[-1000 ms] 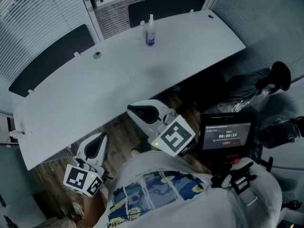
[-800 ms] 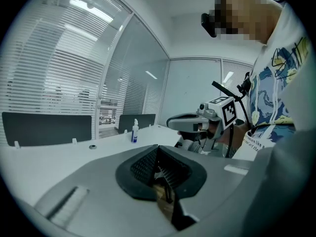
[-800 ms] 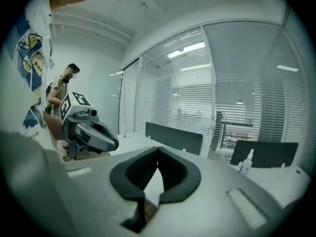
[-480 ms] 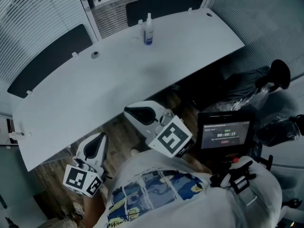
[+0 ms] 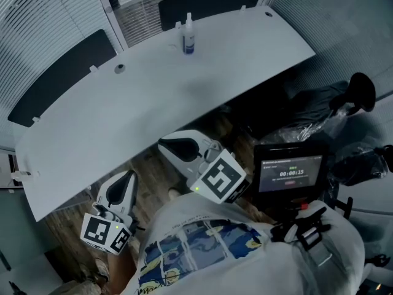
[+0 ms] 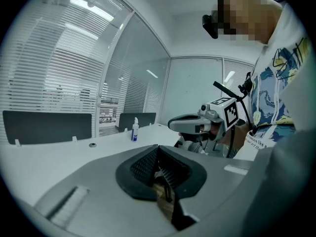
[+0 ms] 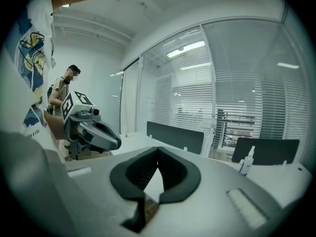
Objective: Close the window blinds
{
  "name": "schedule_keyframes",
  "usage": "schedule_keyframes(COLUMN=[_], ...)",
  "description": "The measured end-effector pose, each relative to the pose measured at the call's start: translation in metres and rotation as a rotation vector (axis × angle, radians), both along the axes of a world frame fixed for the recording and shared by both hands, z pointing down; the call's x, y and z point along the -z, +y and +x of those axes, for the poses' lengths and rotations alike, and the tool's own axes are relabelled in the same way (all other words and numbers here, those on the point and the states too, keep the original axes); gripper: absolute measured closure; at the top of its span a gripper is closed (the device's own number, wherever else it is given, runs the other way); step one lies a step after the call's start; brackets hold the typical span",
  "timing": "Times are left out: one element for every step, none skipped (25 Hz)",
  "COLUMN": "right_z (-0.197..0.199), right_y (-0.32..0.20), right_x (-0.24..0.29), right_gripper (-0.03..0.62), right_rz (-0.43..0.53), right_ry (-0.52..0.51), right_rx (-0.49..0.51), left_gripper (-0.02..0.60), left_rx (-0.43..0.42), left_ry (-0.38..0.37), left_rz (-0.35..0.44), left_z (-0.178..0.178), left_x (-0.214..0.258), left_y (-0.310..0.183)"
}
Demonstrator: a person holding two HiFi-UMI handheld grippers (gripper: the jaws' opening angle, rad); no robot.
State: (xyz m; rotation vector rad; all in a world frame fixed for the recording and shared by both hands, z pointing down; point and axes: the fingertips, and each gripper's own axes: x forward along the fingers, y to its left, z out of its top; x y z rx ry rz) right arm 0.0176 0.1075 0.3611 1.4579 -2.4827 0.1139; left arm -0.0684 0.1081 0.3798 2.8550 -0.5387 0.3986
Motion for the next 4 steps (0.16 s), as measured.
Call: schedule_keyframes(right_z=[0.0004,0.0007,0.0011,0.0015], right_y=[0.0004,0.0008,0.0013,0.0018], right_x=[-0.0011,-0.0024,-0.0041,-0.0059], right_gripper=[0.591,0.591,0.591,0.591], right_rz=[-0.001,-0.002,-0.003,-0.004], right_ry=[0.001,0.003,0.005,0.008], right_rx=[0.001,0.002,0.003,0.005], left_gripper=[0.577,0.577,0.577,0.577], left_rx=[-0.001,-0.001,-0.002,-0.002], left_ry=[0.0,0.0,0.0,0.0], left_rz=[0.0,0.0,0.0,-0.001], left_z=[0.0006,0.0012,0.0017,0.0022], left_x=[-0.0006,-0.0012,-0.0018,-0.0025], left_y=[0.0004,0.0009,0.0013,0.0017])
